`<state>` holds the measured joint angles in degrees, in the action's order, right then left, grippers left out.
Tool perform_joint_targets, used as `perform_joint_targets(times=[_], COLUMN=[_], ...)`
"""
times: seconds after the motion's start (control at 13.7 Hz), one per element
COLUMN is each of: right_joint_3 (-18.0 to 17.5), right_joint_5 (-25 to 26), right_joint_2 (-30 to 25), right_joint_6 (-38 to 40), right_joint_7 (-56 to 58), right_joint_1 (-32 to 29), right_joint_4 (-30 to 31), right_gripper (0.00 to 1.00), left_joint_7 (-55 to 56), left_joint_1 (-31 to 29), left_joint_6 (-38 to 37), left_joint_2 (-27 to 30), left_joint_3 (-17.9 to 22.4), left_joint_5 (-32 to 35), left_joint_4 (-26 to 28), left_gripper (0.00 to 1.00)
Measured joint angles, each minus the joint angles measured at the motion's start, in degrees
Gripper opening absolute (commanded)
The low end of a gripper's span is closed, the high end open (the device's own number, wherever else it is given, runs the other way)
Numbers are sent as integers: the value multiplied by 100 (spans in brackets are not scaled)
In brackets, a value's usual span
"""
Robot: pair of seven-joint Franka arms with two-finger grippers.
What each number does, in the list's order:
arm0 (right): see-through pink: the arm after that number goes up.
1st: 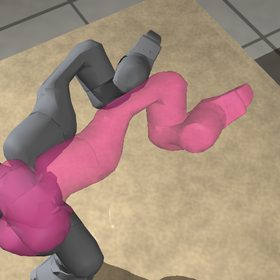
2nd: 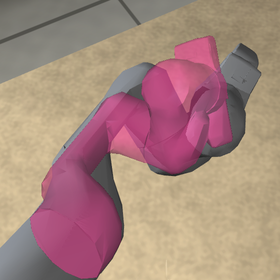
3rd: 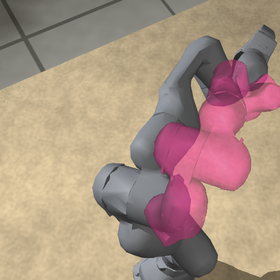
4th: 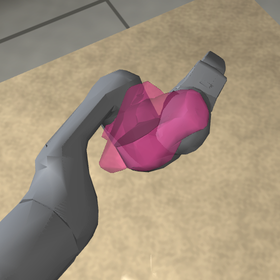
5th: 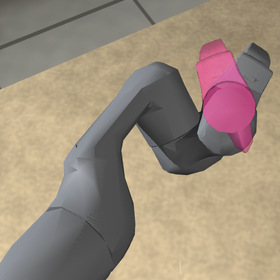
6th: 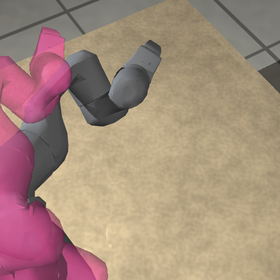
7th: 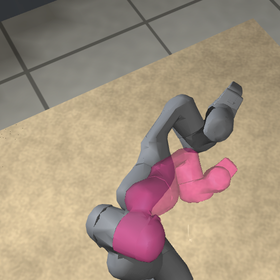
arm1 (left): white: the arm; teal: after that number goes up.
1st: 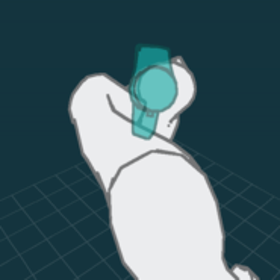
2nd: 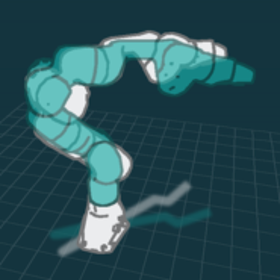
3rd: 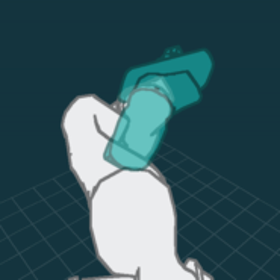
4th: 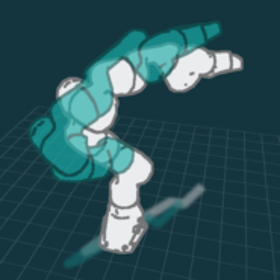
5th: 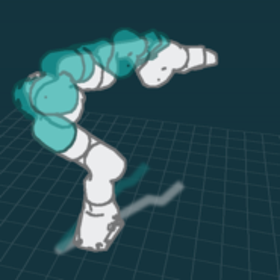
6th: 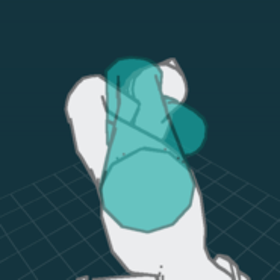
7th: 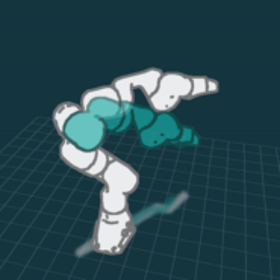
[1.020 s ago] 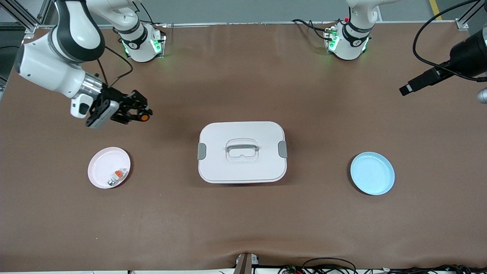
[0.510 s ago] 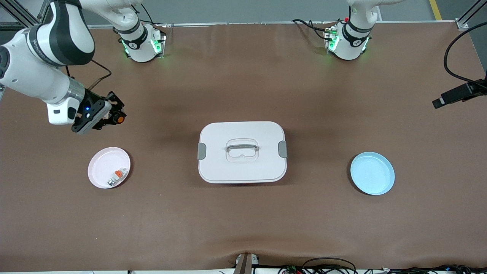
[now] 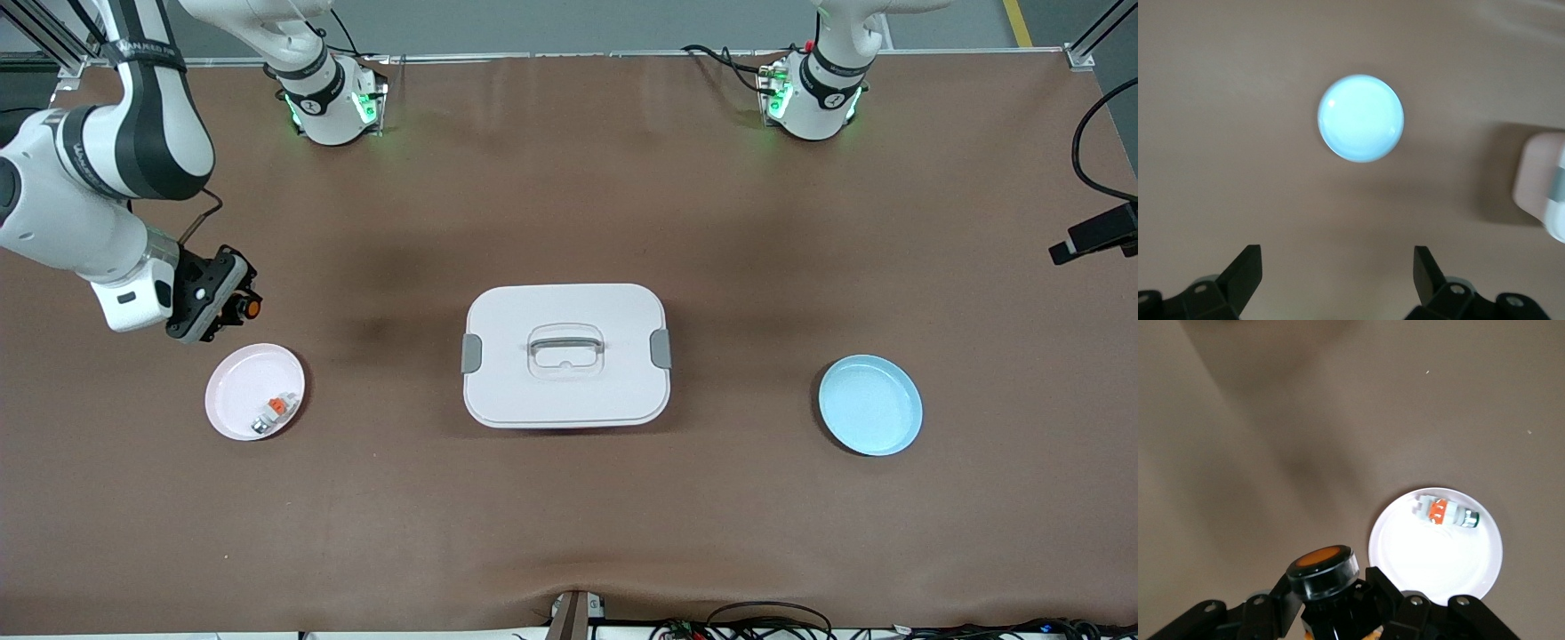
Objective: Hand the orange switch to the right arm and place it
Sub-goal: 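Carry the switch over the white plate with the right gripper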
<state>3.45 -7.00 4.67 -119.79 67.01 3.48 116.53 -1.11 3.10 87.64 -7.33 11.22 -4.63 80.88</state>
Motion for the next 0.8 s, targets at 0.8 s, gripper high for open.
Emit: perform_joint_targets(times=[0.8], right_joint_3=[1], right_joint_5=[83], right_joint_2=[1152], right_joint_6=[-1830], right_joint_7=[1152], right_joint_1=[-476], right_joint_4=[-21], right_gripper=[0], left_joint_7=[2], left_joint_1=[231], left_joint_6=[391], left_joint_2=[449], left_joint_3=[-609], left_joint_5=[319], left_joint_4=[363], left_gripper=[100])
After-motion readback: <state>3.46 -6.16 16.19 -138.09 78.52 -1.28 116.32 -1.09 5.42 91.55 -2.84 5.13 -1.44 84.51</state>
